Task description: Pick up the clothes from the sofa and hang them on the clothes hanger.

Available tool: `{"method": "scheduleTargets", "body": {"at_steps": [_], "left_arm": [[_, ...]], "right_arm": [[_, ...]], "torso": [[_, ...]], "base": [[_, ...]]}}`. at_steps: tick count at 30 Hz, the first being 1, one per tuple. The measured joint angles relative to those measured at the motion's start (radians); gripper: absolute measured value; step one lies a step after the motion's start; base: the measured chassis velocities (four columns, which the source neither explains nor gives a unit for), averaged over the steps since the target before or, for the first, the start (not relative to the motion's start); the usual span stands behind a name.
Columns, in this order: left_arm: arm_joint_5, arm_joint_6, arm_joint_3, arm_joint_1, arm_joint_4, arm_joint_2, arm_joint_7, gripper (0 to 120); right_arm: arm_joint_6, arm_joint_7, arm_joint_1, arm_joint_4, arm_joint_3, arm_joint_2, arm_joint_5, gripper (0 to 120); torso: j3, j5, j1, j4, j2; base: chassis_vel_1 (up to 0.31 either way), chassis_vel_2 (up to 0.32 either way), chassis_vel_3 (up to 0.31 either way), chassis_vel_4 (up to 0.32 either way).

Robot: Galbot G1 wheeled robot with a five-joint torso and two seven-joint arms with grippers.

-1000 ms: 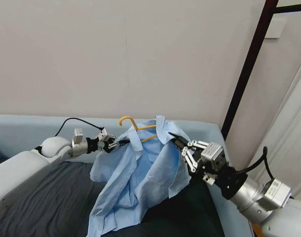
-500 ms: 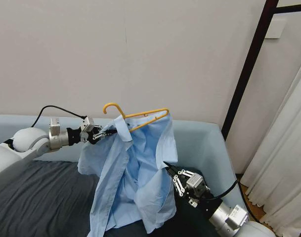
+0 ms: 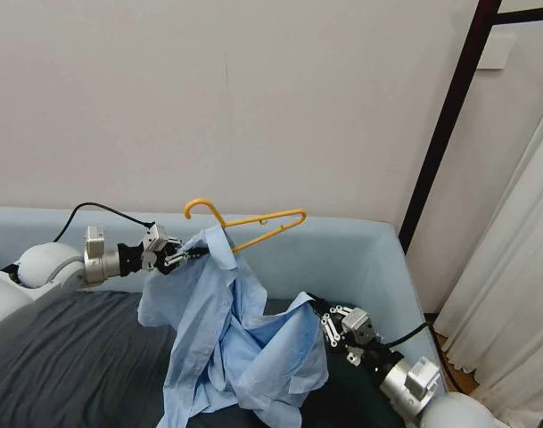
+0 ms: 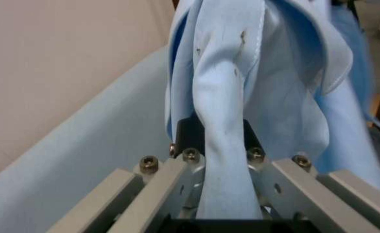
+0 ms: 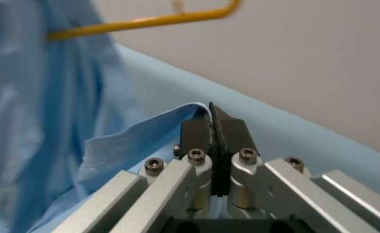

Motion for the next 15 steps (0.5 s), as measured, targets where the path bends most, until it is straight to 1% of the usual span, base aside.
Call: {"method": "scheduleTargets", "body": {"at_steps": [1, 2, 4, 6, 8, 11, 13, 15], "left_arm": [[0.0, 0.0, 0.0, 0.0, 0.0, 0.0, 0.0, 1], [-0.001, -0.007, -0.019, 0.025, -0.006, 0.009, 0.013, 1], [-0.013, -0.027, -0.058, 0.074, -0.022, 0.037, 0.057, 1], [-0.019, -0.042, -0.094, 0.115, -0.037, 0.062, 0.107, 1], [-0.018, -0.045, -0.107, 0.13, -0.041, 0.068, 0.122, 1], [0.019, -0.063, -0.158, 0.2, -0.061, 0.085, 0.174, 1], [0.031, -0.065, -0.162, 0.211, -0.064, 0.085, 0.176, 1], [0.066, -0.066, -0.162, 0.226, -0.067, 0.081, 0.172, 1]], "right_arm": [[0.0, 0.0, 0.0, 0.0, 0.0, 0.0, 0.0, 0], [-0.027, 0.014, 0.032, -0.01, -0.002, -0.01, 0.041, 0], [-0.082, 0.05, 0.133, -0.046, -0.01, -0.032, 0.151, 0], [-0.111, 0.079, 0.212, -0.077, -0.015, -0.042, 0.226, 0], [-0.117, 0.085, 0.229, -0.083, -0.015, -0.045, 0.24, 0], [-0.129, 0.105, 0.288, -0.087, -0.011, -0.066, 0.292, 0], [-0.129, 0.106, 0.295, -0.079, -0.007, -0.074, 0.298, 0], [-0.127, 0.111, 0.309, -0.049, -0.001, -0.096, 0.308, 0]], "torso": [[0.0, 0.0, 0.0, 0.0, 0.0], [0.0, -0.0002, 0.0, -0.0001, 0.0], [0.0, 0.0, 0.0, -0.0003, 0.0], [0.0, 0.0001, 0.0, -0.0005, 0.0], [0.0, 0.0002, 0.0, -0.0005, 0.0], [0.0, 0.0001, 0.0, -0.0002, 0.0], [0.0, 0.0001, 0.0, -0.0003, 0.0], [0.0, 0.0, 0.0, -0.0006, 0.0]], "base": [[0.0, 0.0, 0.0, 0.0], [0.0, 0.0, 0.0, 0.0], [0.0, 0.0, 0.0, 0.0], [0.0, 0.0, 0.0, 0.0], [0.0, 0.0, 0.0, 0.0], [0.0, 0.0, 0.0, 0.0], [0.0, 0.0, 0.0, 0.0], [0.0, 0.0, 0.0, 0.0]]}}
